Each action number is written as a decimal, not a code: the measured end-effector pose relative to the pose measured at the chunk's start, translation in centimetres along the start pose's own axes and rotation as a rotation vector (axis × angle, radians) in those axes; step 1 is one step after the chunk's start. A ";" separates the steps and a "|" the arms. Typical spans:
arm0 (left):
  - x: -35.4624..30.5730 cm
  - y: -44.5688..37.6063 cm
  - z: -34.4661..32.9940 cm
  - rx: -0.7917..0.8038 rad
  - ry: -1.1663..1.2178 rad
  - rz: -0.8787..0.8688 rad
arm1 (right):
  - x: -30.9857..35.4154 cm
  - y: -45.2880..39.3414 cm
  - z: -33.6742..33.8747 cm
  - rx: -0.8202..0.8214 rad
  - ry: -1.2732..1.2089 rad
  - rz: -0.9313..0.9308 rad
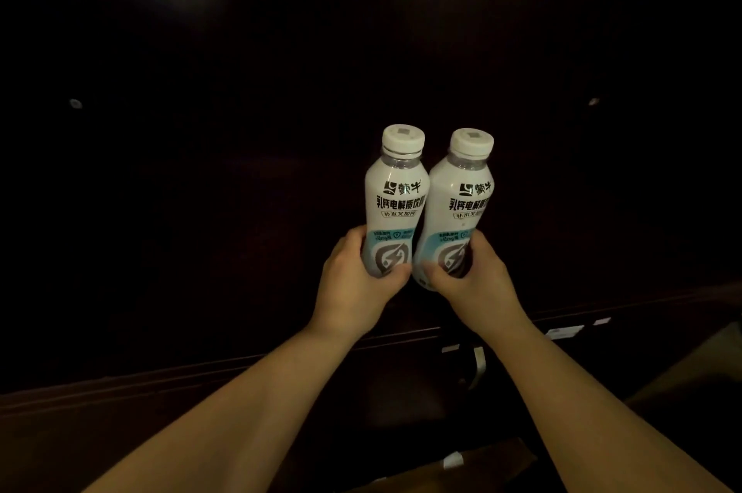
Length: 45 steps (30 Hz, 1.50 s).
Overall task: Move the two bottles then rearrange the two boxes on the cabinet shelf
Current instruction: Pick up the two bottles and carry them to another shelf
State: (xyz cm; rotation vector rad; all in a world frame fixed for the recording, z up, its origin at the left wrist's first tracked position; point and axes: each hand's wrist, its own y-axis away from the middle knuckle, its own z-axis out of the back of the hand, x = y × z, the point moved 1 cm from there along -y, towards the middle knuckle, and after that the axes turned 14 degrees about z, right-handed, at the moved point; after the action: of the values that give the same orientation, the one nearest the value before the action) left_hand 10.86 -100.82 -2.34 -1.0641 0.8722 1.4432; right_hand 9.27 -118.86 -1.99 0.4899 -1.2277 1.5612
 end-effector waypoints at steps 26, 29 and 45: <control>0.0 0.4 -0.1 0.001 -0.048 -0.011 | -1.3 0.1 0.0 0.029 0.042 0.003; 0.1 0.4 -0.1 -0.006 -0.051 0.001 | -1.3 0.2 0.0 0.027 0.038 0.003; 0.2 0.6 0.0 0.000 -0.026 0.006 | -1.4 0.3 0.0 0.017 0.016 0.024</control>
State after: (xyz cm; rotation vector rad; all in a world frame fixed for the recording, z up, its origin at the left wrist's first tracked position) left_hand 10.25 -100.86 -2.51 -1.0415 0.8575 1.4595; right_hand 9.56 -119.46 -3.22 0.4739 -1.2127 1.5939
